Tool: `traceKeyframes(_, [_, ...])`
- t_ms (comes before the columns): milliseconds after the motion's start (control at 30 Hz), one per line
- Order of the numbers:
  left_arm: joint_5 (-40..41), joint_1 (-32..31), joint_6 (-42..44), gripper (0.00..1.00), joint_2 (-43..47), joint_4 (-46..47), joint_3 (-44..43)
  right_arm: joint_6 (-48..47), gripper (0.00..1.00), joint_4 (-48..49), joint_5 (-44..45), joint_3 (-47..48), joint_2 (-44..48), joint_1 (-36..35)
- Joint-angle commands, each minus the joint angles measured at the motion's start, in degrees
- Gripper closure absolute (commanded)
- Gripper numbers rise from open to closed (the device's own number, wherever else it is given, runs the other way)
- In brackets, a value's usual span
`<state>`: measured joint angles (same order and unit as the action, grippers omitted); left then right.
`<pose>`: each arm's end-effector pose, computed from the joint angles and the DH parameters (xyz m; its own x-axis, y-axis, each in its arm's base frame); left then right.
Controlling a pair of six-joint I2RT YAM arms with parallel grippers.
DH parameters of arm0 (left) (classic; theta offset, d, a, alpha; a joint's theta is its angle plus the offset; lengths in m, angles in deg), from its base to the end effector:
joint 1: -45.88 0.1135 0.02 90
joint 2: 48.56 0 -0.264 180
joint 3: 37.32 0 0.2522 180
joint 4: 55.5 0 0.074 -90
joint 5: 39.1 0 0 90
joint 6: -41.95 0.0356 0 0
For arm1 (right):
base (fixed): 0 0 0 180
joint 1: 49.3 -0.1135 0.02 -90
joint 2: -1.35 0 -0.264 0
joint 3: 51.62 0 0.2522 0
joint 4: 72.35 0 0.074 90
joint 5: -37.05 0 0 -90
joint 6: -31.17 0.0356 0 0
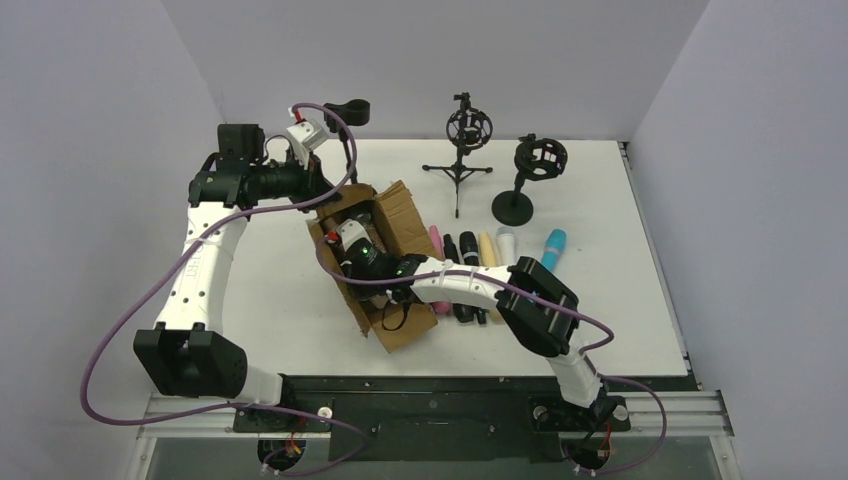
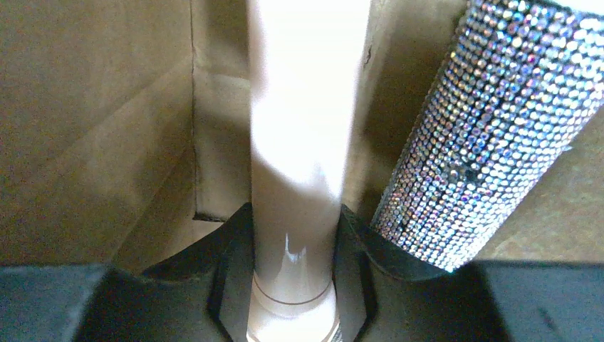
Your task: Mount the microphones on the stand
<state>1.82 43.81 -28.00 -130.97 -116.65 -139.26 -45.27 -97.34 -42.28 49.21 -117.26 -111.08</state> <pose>0.2944 -0.0376 0.3949 -0.4219 0.2400 -0.8743 0.7801 0.5875 -0.2152 0.2264 0.4080 0.1942 -0.5001 -0.4446 -0.7431 -0.7040 0.7084 0.0499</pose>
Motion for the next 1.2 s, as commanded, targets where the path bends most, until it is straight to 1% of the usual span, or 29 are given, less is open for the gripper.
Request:
traceKeyframes(0, [-0.1,-0.4,1.5,1.00,1.0,-0.6,-2.9,-1.1,0.88,-0.1,2.4,0.8,3.4,-0.4])
traceKeyframes(33, [0.0,-0.4,1.9,1.00,1.0,-0.6,-2.9,-1.0,0.97,0.1,2.3,0.6,4.2,-0.4])
traceKeyframes(67, [0.4,-0.4,2.2,1.00,1.1,-0.7,-2.9,-1.0,1.00,0.1,1.8,0.5,5.9,-0.3])
traceKeyframes(200, [1.8,-0.3,3.8,1.00,1.5,-0.8,-2.7,-0.3,1.00,0.2,-1.0,-0.6,12.2,0.2])
traceKeyframes(333, [2.4,-0.3,4.0,1.00,1.6,-0.6,-2.8,0.3,1.00,0.5,-2.9,-5.0,20.7,0.5])
traceKeyframes(467, [3.0,-0.1,2.1,1.00,1.4,0.5,-3.2,0.6,1.00,-0.5,0.4,-12.9,29.8,1.1])
traceKeyframes(533, [3.1,0.1,0.6,1.00,1.3,1.8,-3.2,2.3,1.00,-0.7,1.4,-19.8,34.4,2.5])
traceKeyframes(633, [3.2,0.3,-0.5,1.00,1.3,3.1,-3.7,6.4,1.00,-0.7,2.3,-27.0,40.4,6.6])
traceKeyframes(667, [3.2,0.3,-0.9,1.00,1.4,3.3,-3.8,7.3,1.00,-0.5,2.0,-30.7,43.3,7.8])
traceKeyframes(767, [3.8,0.4,-1.9,1.00,1.6,4.4,-4.2,10.6,1.00,0.3,0.6,-37.2,49.8,14.0])
traceKeyframes(833, [4.0,0.5,-2.7,1.00,1.3,4.8,-4.6,11.7,1.00,-1.1,2.1,-39.8,52.2,16.8])
traceKeyframes(933, [3.5,0.7,-4.0,1.00,0.7,4.9,-4.8,13.2,1.00,-5.7,6.8,-40.3,52.7,21.7])
traceKeyframes(967, [3.2,0.7,-4.3,1.00,0.7,5.4,-4.6,14.2,1.00,-6.5,7.6,-40.2,52.1,22.8])
traceKeyframes(1067, [2.6,0.8,-5.1,1.00,0.8,6.4,-3.3,16.5,1.00,-9.7,7.9,-39.1,49.9,29.7])
traceKeyframes(1167, [2.5,1.2,-6.5,1.00,1.3,8.6,-2.2,16.9,1.00,-9.8,7.3,-38.0,46.8,33.4])
